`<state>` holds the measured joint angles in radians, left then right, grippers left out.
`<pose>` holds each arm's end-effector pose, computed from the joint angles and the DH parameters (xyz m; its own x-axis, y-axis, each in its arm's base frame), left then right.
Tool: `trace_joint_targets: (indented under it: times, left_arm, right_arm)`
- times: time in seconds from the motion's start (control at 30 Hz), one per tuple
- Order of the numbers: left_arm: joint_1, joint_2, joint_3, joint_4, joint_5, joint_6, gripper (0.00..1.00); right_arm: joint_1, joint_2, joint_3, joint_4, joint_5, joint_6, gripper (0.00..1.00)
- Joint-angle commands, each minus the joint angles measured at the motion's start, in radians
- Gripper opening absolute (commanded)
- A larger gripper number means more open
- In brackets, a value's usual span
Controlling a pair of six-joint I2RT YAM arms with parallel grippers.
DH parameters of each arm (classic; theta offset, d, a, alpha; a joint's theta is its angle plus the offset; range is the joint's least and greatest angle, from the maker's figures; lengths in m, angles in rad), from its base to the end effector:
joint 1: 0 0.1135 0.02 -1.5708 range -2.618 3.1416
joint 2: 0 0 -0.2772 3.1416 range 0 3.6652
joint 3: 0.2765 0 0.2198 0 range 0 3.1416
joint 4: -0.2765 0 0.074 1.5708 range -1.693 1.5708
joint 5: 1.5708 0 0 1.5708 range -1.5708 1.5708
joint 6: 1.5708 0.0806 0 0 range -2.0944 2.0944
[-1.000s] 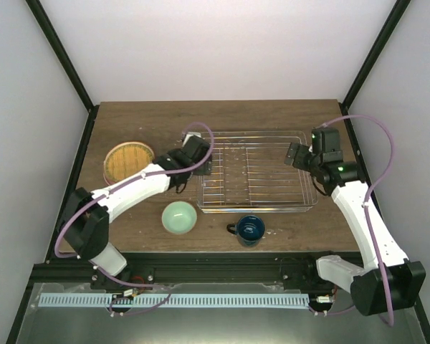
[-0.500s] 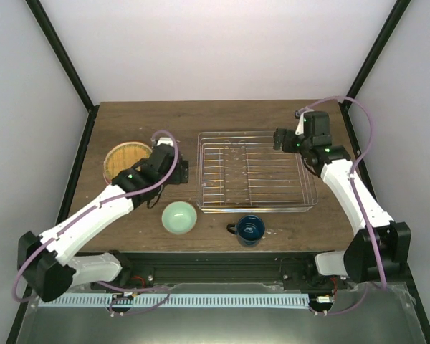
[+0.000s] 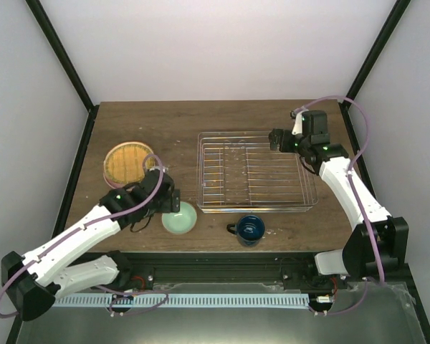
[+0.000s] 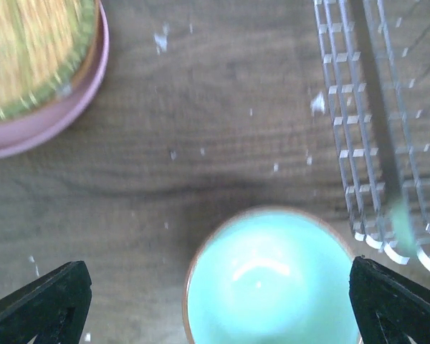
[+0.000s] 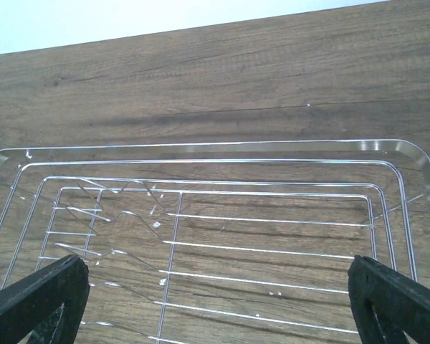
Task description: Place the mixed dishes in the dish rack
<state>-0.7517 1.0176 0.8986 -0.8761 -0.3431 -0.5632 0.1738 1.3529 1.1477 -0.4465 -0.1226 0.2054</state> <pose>0.1449 -0.0984 0.2581 -0.7900 0.0503 -0.6110 0.1035 0.9933 -0.0521 0.2955 0.0619 0.3064 -0.6394 0.0933 -0.7632 -0.1399 0.9619 0.2348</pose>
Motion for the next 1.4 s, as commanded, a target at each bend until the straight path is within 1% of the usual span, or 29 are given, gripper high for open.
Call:
trace_joint_targets:
  times: [0.0,0.13,0.27,0.33,0.4,0.47,0.57,0.67,0.83,0.97,1.1,1.23,1.37]
  left_arm:
    - [-0.059,-0.037,-0.067,-0.087,0.049,-0.132,1.0]
    - [-0.076,-0.066,-0.093,-0.112,-0.019,-0.196,1.0]
    - [-0.069,-0.108,-0.1,-0.053,-0.029,-0.19,1.0]
    - [-0.06,-0.109,-0.099,-0.07,-0.055,-0.218,1.0]
    - [-0.024,-0.106,-0.103,-0.112,-0.089,-0.253,1.0]
    - [0.074,-0.115,-0.115,-0.09,-0.059,-0.232,1.0]
    - [0.207,-0.137,-0.127,0.008,0.004,-0.17,1.0]
    - [0.332,-0.121,-0.099,0.083,0.052,-0.107,1.0]
    - [0.527,0.012,0.004,0.154,0.101,-0.022,1.0]
    - [0.694,0.096,0.029,0.249,0.228,0.012,1.0]
    - [0.788,0.166,0.036,0.325,0.289,0.03,1.0]
    - [0.891,0.249,0.031,0.402,0.413,0.035,1.0]
    - [0.934,0.318,0.044,0.457,0.462,0.049,1.0]
  right_arm:
    - [0.007,-0.026,0.026,-0.036,0.011,-0.005,1.0]
    - [0.007,-0.035,0.023,-0.038,-0.016,0.008,1.0]
    - [0.007,-0.045,0.014,-0.047,-0.014,0.002,1.0]
    - [0.006,-0.053,0.007,-0.052,-0.002,-0.001,1.0]
    - [0.006,-0.063,-0.002,-0.054,0.001,-0.006,1.0]
    - [0.006,-0.072,-0.014,-0.046,-0.01,-0.01,1.0]
    - [0.007,-0.074,-0.027,-0.04,-0.02,-0.012,1.0]
    - [0.007,-0.069,-0.035,-0.038,-0.022,-0.011,1.0]
    - [0.006,-0.068,-0.054,-0.02,-0.065,-0.007,1.0]
    - [0.007,-0.075,-0.075,0.003,-0.106,-0.006,1.0]
    - [0.007,-0.077,-0.089,0.011,-0.114,-0.009,1.0]
    - [0.007,-0.071,-0.092,0.01,-0.113,-0.011,1.0]
    - [0.007,-0.062,-0.094,0.003,-0.11,-0.012,1.0]
